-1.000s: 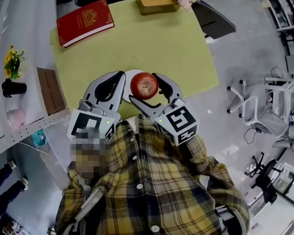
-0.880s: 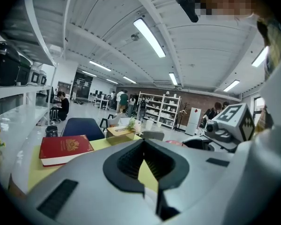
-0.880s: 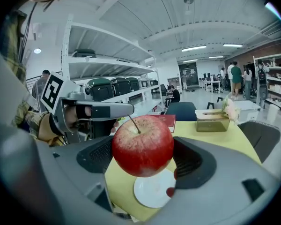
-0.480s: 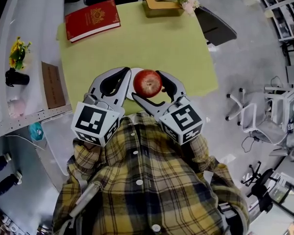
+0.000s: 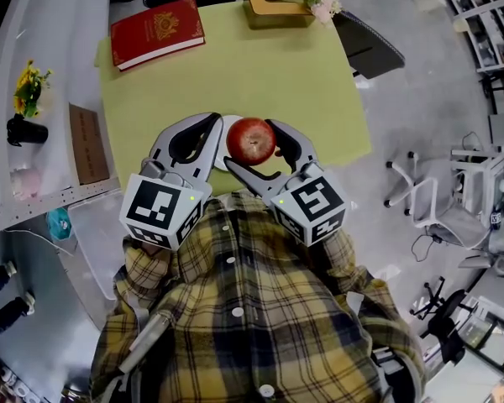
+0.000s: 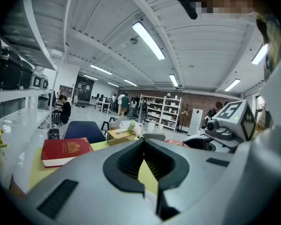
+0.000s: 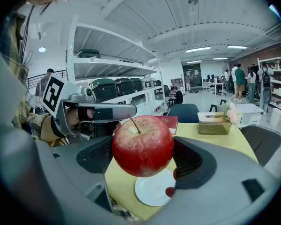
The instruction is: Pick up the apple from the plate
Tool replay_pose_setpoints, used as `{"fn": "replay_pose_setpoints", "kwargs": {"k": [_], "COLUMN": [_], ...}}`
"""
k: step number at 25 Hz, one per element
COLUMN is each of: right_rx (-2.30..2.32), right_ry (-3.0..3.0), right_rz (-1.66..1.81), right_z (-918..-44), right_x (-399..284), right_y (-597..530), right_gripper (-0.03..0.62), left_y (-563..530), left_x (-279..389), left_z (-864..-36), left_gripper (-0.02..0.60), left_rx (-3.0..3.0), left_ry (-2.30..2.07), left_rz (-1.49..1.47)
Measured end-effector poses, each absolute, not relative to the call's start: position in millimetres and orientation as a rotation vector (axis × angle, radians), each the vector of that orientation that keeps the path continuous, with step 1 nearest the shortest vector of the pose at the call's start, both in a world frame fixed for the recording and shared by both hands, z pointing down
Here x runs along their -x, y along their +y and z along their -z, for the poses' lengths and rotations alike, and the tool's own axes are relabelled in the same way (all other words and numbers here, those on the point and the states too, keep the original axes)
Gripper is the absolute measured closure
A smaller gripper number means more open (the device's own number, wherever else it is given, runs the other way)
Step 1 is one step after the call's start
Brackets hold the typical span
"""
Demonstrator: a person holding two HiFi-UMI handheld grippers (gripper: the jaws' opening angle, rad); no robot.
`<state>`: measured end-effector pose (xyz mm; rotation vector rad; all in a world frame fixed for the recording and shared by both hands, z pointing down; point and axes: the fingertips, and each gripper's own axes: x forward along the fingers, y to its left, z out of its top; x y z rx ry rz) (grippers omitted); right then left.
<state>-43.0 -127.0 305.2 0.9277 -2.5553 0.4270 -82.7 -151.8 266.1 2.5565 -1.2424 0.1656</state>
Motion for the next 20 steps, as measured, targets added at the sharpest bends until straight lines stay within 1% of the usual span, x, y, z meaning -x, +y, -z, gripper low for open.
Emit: {"fn": "replay_pose_setpoints", "kwargs": {"k": [20], "right_rx": [-0.945], "right_ry": [-2.553], "right_rz": [-0.447], "right_z": [-308], "right_x": [43], "right_y": [-116], "right_gripper": [0.207], "left_y": [-139], "left_x": [88], "left_z": [-270], "left_gripper": [0.575], "left_rx": [-2.541], "left_ry": [-1.249], "left_rz": [-0.167]}}
